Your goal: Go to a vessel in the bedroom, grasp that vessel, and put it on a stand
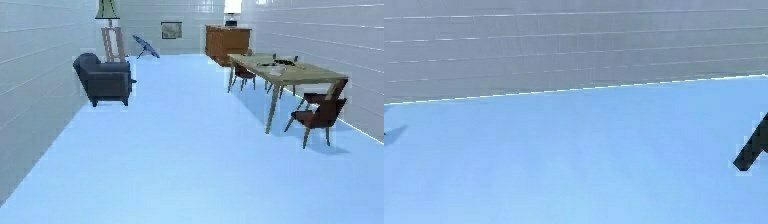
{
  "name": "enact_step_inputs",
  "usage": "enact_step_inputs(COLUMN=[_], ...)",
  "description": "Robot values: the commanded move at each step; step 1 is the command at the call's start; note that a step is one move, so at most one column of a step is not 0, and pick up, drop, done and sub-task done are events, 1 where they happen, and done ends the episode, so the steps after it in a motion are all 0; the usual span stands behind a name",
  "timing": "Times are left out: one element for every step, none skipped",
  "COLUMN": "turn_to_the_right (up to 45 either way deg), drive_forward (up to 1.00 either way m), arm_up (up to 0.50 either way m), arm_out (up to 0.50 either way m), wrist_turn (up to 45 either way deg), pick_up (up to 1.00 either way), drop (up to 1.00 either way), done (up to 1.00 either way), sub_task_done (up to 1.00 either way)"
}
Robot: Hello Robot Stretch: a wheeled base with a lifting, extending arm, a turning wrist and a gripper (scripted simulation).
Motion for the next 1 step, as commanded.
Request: enact_step_inputs(turn_to_the_right=[0.0], drive_forward=[1.00], arm_up=[0.00], arm_out=[0.00], wrist_turn=[0.0], pick_up=[0.00], drop=[0.00], done=[0.00], sub_task_done=[0.00])
